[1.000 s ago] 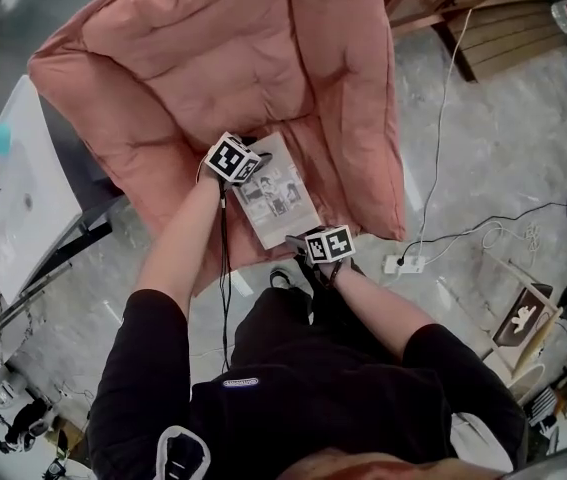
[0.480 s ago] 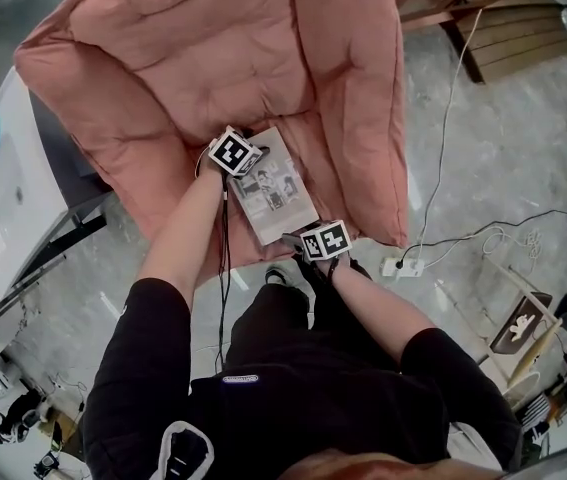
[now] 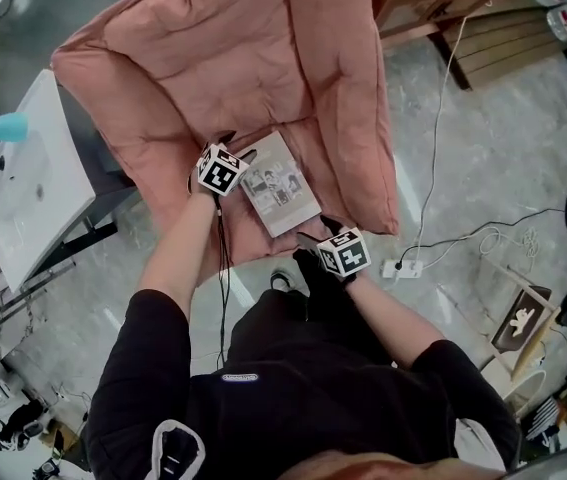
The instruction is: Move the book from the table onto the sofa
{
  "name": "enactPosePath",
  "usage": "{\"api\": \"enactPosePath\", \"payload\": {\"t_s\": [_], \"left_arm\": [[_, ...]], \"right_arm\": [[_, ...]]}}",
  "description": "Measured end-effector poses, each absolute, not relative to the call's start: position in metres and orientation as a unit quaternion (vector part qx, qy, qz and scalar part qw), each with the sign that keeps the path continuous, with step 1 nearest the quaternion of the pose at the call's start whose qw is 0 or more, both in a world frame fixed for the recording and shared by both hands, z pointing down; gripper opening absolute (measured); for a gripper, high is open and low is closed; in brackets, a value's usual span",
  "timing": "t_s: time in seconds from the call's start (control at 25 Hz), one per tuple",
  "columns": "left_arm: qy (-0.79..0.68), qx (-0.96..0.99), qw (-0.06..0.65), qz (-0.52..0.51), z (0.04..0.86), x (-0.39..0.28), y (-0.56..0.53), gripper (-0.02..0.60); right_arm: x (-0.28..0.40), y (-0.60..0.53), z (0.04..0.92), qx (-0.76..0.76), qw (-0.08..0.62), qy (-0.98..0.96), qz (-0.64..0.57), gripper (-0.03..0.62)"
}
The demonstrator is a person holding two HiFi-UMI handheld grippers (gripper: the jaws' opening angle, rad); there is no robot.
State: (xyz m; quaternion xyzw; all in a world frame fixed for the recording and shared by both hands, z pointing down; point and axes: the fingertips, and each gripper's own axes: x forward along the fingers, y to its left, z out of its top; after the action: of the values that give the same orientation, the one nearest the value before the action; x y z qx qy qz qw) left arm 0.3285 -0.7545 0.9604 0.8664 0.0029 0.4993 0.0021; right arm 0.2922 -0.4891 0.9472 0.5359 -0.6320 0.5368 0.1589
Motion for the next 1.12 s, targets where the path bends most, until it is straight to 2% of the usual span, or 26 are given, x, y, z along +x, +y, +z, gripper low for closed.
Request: {"api": "enactPosePath", "payload": {"t_s": [0.24,0.72,1.12], "left_arm": [[0.028,0.892,-0.038,0.449,0.859,0.310,-0.696,0.271],[0.040,0.915,-0.060,0.397,0.708,0.291,-0.632,0.252],[0.005,0.946,-0.066,0.316,0.584,0.232,-0.594,0.226]], "right_arm": [[0.285,-0.503,0.839,0.572,0.118,-0.658,0.475,0.323],[0.253,-0.518,0.689,0.577,0.120,-0.704,0.396,0.314],[0.240,-0.526,0.556,0.594,0.129,-0.749,0.264,0.295]]}}
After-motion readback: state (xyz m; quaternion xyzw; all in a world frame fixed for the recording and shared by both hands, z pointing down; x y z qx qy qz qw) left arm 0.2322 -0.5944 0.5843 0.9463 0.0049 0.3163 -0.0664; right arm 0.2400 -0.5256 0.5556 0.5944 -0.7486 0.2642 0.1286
